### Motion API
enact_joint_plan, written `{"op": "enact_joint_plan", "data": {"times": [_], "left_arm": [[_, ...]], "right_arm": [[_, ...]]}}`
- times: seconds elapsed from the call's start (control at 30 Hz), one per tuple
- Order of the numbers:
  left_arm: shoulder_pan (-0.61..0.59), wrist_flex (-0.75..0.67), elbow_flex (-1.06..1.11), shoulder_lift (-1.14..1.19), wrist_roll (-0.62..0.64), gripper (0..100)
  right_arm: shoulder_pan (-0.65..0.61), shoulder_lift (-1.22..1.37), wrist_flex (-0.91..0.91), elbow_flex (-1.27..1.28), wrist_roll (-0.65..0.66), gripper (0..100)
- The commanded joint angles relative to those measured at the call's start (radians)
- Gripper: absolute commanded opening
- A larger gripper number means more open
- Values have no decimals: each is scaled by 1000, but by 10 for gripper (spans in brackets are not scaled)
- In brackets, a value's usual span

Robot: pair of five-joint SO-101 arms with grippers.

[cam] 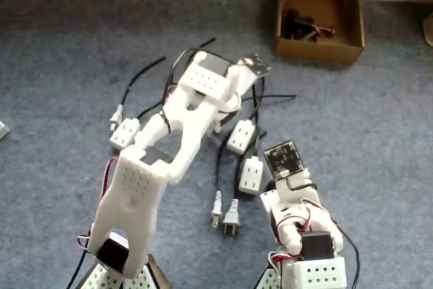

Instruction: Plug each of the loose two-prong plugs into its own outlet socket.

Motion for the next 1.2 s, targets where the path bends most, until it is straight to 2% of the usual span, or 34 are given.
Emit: {"op": "enact_joint_plan", "data": {"times": [0.0,0.2,0.43,0.6,0.87,1.17], "left_arm": [[12,-3,-7,-18,9,13],[8,-3,-5,-16,9,145],[8,-3,-5,-16,9,197],[-7,-3,-10,-24,9,203],[-116,-11,-12,-24,5,203],[-185,-8,-84,-19,2,203]], "right_arm": [[-8,-12,-21,-5,11,6],[-8,-12,-21,-5,11,6],[-8,-12,-21,-5,11,6],[-8,-12,-21,-4,11,6],[-8,-12,-21,10,11,6],[-8,-12,-21,13,11,6]]}}
